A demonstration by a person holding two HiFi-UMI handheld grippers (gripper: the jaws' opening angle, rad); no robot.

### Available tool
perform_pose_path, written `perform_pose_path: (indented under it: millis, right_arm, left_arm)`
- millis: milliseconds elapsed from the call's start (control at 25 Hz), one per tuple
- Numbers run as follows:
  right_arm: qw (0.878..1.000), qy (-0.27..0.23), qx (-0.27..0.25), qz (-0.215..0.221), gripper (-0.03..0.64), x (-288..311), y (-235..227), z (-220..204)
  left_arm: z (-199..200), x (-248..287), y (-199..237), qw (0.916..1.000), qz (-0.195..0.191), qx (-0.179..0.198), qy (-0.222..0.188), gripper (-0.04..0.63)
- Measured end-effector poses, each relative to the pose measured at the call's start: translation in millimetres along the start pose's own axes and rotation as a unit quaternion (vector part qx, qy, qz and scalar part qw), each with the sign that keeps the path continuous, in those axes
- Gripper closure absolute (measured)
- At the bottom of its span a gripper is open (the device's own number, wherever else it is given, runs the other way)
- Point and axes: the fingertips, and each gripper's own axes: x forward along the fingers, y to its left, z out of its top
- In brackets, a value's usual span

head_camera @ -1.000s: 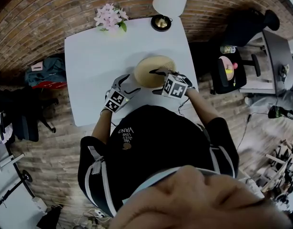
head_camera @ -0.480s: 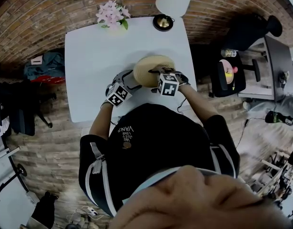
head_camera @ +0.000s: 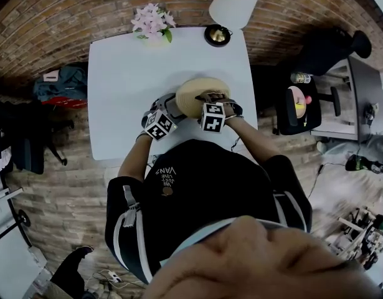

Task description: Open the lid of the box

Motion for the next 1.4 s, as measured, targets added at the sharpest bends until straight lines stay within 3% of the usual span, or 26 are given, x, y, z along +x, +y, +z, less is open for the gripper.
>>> perform_pose_path:
  millis: [200,440,840,1400]
  right_arm:
    - [1.0,0.001,-0.001,-0.001,0.25,1,0,1]
    - [1.0,-0.004,-0.003,-0.016,0.252,-1,0,-2]
    - [0.995,-0.072,0.051,-0.049,0.252,-25,-9,12]
    - [0.961,-0.168,0.173,-0.139,0.253,-64,-26,25]
  left_arm:
    - [-2,2,3,0.9996,0.022,-0.018,-0.007,0.227]
    - [-5,2,4,0.9996,0.025,-0.013,0.0,0.24]
    - [-10,5,6,0.9994,0.015,-0.028,0.015,0.242]
    - [-12,-16,8,0.9994,0.008,-0.03,0.017,0.244]
